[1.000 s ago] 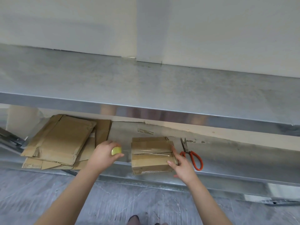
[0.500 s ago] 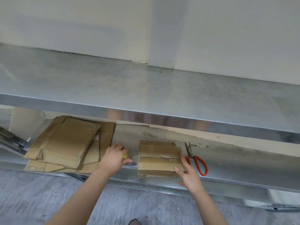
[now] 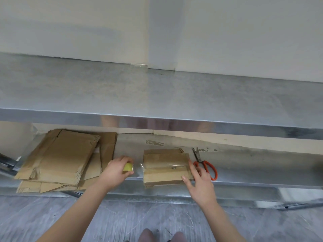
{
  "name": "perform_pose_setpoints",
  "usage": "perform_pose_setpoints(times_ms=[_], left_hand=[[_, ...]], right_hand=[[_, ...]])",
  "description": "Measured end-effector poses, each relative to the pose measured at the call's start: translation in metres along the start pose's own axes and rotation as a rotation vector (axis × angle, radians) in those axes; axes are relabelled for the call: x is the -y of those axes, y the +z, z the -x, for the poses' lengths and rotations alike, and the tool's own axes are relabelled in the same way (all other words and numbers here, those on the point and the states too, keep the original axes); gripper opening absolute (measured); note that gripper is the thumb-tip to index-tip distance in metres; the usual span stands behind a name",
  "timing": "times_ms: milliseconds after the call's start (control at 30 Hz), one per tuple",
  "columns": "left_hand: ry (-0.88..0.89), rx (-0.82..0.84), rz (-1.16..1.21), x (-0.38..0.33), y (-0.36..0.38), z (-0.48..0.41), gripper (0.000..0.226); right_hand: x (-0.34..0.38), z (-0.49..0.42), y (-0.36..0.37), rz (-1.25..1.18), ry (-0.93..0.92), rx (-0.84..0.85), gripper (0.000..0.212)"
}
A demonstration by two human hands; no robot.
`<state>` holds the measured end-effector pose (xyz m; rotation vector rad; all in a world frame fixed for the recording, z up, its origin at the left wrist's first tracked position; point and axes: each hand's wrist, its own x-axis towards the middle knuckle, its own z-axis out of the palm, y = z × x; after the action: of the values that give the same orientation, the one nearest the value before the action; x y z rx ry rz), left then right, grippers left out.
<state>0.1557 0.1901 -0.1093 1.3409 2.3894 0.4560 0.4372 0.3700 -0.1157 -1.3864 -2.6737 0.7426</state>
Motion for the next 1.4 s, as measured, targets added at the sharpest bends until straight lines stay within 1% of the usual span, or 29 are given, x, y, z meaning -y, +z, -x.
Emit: perform_pose_setpoints(times_ms=[100,233,267,433,533,600,667,700,733,800,900,1000,1067,1100,1133,1167,1200,1233,1267,1367,1400], left_hand=[[0.0,-0.005,-0.036,-0.002,0.0,-0.001,0.035],[-0.011,-0.014,-0.031,-0.004,0.0,0.001,0.034],[-0.016,-0.02,-0.026,-0.005,0.0,0.002,0.034],[-0.047,-0.046,0.006,-0.007,-0.001,0.006,0.036],[-0.074,-0.026,0.014,-0.009,-0.003,0.006,0.044],[-0.083,-0.013,0.015,-0.011,-0.003,0.004,0.043],[-0.089,-0.008,0.02,-0.012,-0.003,0.004,0.039],[-0.091,-0.008,0.022,-0.013,-0.002,0.004,0.037],[-0.096,-0.002,0.021,-0.013,-0.002,0.004,0.036],[-0.103,0.006,0.019,-0.013,-0.001,0.004,0.035],[-0.104,-0.01,0.036,-0.013,-0.002,0.003,0.032],[-0.077,-0.019,0.043,-0.014,-0.002,0.001,0.032],[-0.067,0.0,0.048,-0.014,-0.002,0.002,0.032],[-0.059,0.013,0.055,-0.013,-0.002,0.002,0.032],[-0.052,0.027,0.065,-0.012,-0.003,0.002,0.031],[-0.046,0.038,0.078,-0.012,-0.005,0.002,0.031],[-0.037,0.044,0.095,-0.011,-0.008,0.0,0.031],[-0.026,0.045,0.116,-0.01,-0.011,-0.001,0.031],[-0.02,0.046,0.136,-0.009,-0.013,-0.002,0.031],[-0.01,0.07,0.161,-0.005,-0.016,-0.002,0.031],[-0.002,0.083,0.162,-0.004,-0.016,-0.002,0.031]], right_hand=[[-0.004,0.004,-0.004,-0.019,-0.006,-0.042,0.062],[-0.029,0.004,-0.011,0.0,0.061,-0.175,0.049],[-0.036,0.003,-0.012,0.019,0.086,-0.182,0.049],[-0.052,-0.015,-0.012,0.281,0.183,-0.037,0.054],[-0.051,-0.026,-0.007,0.327,0.226,-0.018,0.055],[-0.051,-0.032,-0.005,0.363,0.256,-0.009,0.052],[-0.05,-0.036,-0.006,0.39,0.221,-0.051,0.043],[-0.05,-0.036,-0.009,0.371,0.165,-0.08,0.034],[-0.051,-0.035,-0.01,0.363,0.115,-0.115,0.031],[-0.056,-0.034,-0.012,0.375,0.029,-0.226,0.036],[-0.063,-0.032,-0.016,0.423,0.021,-0.194,0.035],[-0.063,-0.021,-0.024,0.479,0.074,-0.141,0.047],[-0.062,-0.004,-0.025,0.387,0.049,-0.223,0.053],[-0.06,0.007,-0.025,0.349,0.051,-0.266,0.052],[-0.056,0.016,-0.026,0.303,0.08,-0.263,0.048],[-0.051,0.024,-0.027,0.246,0.119,-0.255,0.044],[-0.046,0.031,-0.025,0.179,0.198,-0.236,0.042],[-0.04,0.04,-0.023,0.121,0.272,-0.211,0.041],[-0.031,0.051,-0.021,0.075,0.305,-0.218,0.042],[0.008,0.086,-0.013,-0.023,0.272,-0.318,0.041],[0.024,0.096,-0.009,-0.045,0.261,-0.327,0.039]])
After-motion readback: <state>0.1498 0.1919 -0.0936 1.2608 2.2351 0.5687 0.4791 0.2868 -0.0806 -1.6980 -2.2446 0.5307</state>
